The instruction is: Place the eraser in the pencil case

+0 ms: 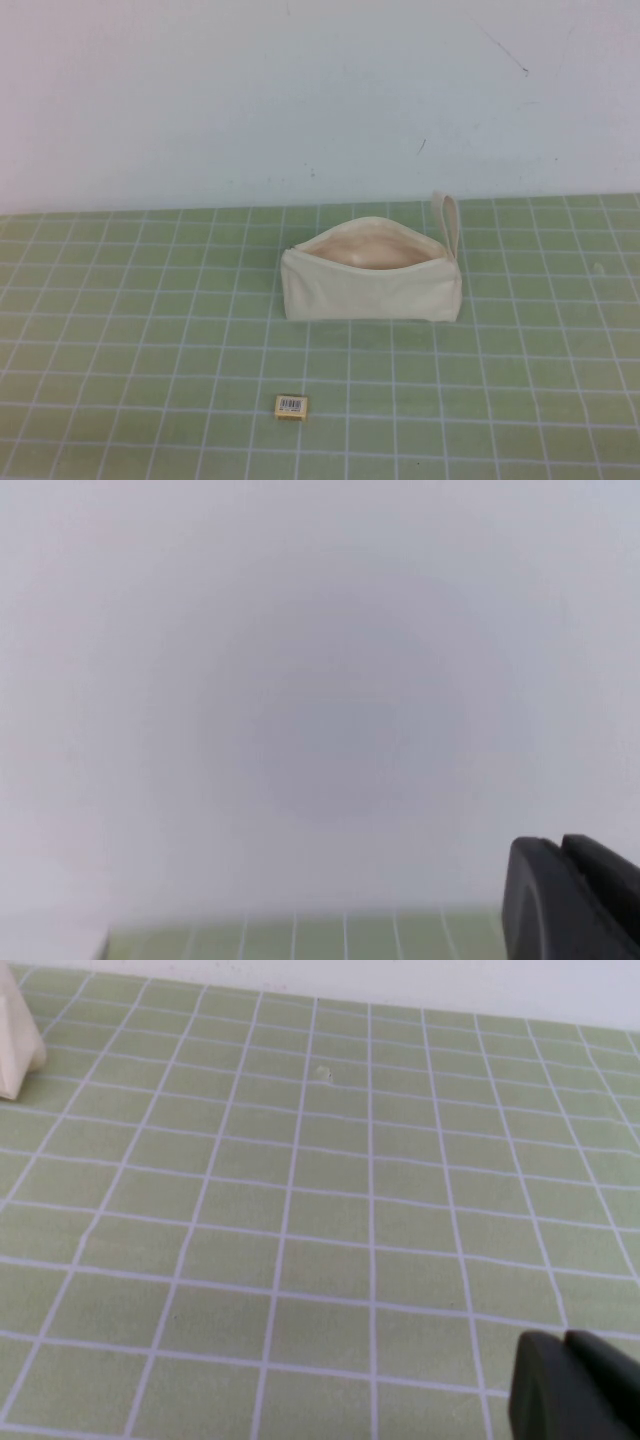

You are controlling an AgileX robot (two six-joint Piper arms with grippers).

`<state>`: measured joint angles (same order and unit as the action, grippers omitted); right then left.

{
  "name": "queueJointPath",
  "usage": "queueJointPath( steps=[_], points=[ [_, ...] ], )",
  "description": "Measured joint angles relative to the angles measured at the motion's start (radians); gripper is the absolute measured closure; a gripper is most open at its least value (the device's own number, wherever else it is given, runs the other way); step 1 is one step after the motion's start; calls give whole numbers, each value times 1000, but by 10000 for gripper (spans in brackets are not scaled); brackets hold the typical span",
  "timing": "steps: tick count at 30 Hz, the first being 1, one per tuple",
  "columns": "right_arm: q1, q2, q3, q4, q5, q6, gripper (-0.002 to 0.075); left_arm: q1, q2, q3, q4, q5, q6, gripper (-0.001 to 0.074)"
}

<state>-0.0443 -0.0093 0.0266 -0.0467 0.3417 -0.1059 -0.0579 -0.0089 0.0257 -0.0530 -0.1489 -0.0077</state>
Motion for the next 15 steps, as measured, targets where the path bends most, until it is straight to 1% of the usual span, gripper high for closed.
queueJointPath(
  steps=[5,8,9,10,12,13,14,15],
  points=[
    [0,0,0,0,0,0,727,0,0,0,0,-196,-14,736],
    [0,0,0,0,0,0,727,0,0,0,0,-265,-41,736],
    [0,0,0,0,0,0,727,0,0,-3,0,-264,-49,736],
    [0,0,0,0,0,0,727,0,0,-22,0,-225,-57,736],
    [0,0,0,0,0,0,727,0,0,-100,0,-74,-60,736],
    [0,0,0,0,0,0,727,0,5,-160,2,26,-55,736],
    [0,0,0,0,0,0,727,0,41,-288,10,208,-46,736],
    [0,0,0,0,0,0,727,0,76,-348,12,288,-41,736]
  ],
)
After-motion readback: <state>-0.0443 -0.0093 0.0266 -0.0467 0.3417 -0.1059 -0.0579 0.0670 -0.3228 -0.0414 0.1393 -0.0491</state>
